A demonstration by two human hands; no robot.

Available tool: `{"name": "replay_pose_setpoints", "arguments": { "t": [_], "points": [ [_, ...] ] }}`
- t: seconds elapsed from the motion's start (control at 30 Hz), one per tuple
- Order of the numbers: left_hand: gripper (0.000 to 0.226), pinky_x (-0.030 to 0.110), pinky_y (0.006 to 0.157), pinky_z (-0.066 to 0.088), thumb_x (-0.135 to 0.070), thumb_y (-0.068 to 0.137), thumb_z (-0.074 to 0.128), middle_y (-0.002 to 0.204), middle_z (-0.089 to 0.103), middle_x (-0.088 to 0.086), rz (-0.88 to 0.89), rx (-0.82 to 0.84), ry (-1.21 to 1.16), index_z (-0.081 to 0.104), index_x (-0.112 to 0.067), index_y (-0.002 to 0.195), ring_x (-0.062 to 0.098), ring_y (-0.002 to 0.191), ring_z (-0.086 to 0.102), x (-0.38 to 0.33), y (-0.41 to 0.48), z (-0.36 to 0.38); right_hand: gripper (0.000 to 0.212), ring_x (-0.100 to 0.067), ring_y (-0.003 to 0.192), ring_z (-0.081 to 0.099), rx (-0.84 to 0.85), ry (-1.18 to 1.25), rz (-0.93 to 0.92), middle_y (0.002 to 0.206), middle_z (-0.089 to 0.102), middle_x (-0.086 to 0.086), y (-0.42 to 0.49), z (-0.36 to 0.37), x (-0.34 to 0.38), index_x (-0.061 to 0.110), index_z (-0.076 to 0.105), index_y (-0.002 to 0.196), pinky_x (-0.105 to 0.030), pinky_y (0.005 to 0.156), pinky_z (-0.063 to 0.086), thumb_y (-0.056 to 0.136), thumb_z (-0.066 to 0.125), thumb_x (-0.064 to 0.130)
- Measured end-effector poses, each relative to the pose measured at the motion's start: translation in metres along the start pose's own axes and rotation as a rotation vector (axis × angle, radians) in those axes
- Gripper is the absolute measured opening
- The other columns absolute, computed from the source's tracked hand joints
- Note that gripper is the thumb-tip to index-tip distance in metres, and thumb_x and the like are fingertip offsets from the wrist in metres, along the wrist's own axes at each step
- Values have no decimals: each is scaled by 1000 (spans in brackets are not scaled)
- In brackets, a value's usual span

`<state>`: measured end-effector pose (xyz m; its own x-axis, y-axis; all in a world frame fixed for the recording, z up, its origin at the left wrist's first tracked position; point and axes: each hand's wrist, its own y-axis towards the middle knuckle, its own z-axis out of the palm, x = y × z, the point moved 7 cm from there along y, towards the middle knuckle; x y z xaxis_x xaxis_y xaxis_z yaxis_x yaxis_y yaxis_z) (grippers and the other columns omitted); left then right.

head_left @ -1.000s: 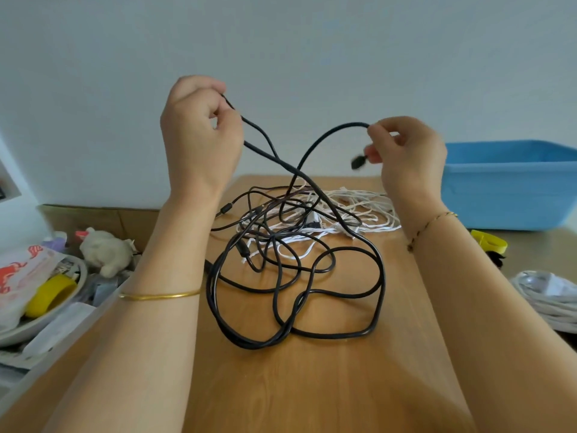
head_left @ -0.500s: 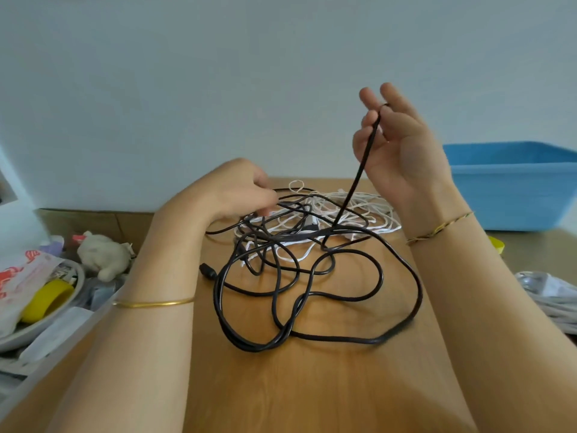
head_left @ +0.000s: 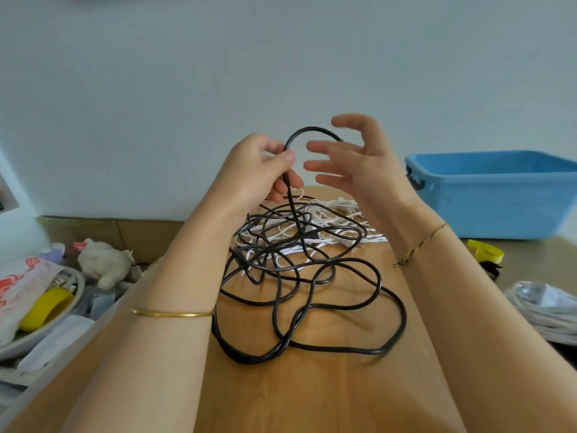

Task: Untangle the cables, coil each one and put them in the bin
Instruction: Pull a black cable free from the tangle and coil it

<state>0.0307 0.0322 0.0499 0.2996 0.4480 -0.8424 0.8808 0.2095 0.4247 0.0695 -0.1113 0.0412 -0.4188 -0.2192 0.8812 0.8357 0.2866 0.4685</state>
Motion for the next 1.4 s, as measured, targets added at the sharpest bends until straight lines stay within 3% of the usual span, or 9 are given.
{"name": "replay_pose_setpoints", "arguments": {
  "t": [0.2,0.33,0.57,0.67,0.77,0.9,1.07,1.23,1.4],
  "points": [
    [32,20,47,47,0,94,50,83,64,8,14,-198,-281,43,-19,118,9,49,56,-1,-1,-20,18,-15,85,69,379,-430,82,84,73,-6,-12,31,-21,7,59,106,-24,84,49,90,61,17],
    [23,22,51,42,-11,94,44,78,61,2,-59,-197,-148,66,-18,97,8,57,51,5,1,-29,14,-19,58,50,254,-316,-40,64,47,-6,-5,21,-8,8,62,100,-40,72,56,96,49,8],
    [22,24,72,41,-35,95,53,91,61,-2,30,-91,327,65,-19,87,6,79,53,6,-2,-23,22,-8,50,34,-30,81,-83,60,36,4,6,-12,-5,17,65,99,-21,48,45,100,43,13],
    [28,30,80,48,-32,100,46,68,61,-5,-27,35,40,57,-16,80,12,67,61,4,-3,-15,21,-7,48,35,-170,186,-36,62,37,3,9,-30,-17,16,64,102,-20,47,42,100,43,15],
    [32,19,45,39,-26,102,37,45,31,-9,-141,232,-600,50,-15,75,7,40,32,-3,-4,6,18,-6,47,43,-185,18,106,68,45,1,7,-25,-38,14,61,109,-24,51,50,99,46,15],
    [25,16,44,35,-10,97,32,58,47,-5,-146,227,-1135,56,-5,92,5,46,38,-8,2,7,19,-12,64,58,115,-580,210,87,58,-2,-3,19,-60,9,55,113,-22,59,52,96,47,11],
    [24,27,77,56,-6,99,38,105,69,14,-72,47,-1368,52,3,115,17,87,68,14,12,-8,24,-22,86,55,437,-1102,93,96,56,-4,-17,54,-62,11,52,114,-33,70,46,90,50,7],
    [33,41,99,43,-15,100,46,143,47,10,-33,-83,-1043,49,-8,131,22,130,47,29,15,-3,14,-20,84,48,602,-1252,26,92,52,-3,-26,62,-46,7,56,102,-25,62,37,90,49,5],
    [36,40,112,36,-1,94,53,126,60,-5,79,-166,-522,55,-7,129,4,121,53,29,9,-3,10,-21,84,51,569,-1357,9,89,55,-4,-22,48,-31,11,56,89,-25,63,41,91,46,10]
  ]
}}
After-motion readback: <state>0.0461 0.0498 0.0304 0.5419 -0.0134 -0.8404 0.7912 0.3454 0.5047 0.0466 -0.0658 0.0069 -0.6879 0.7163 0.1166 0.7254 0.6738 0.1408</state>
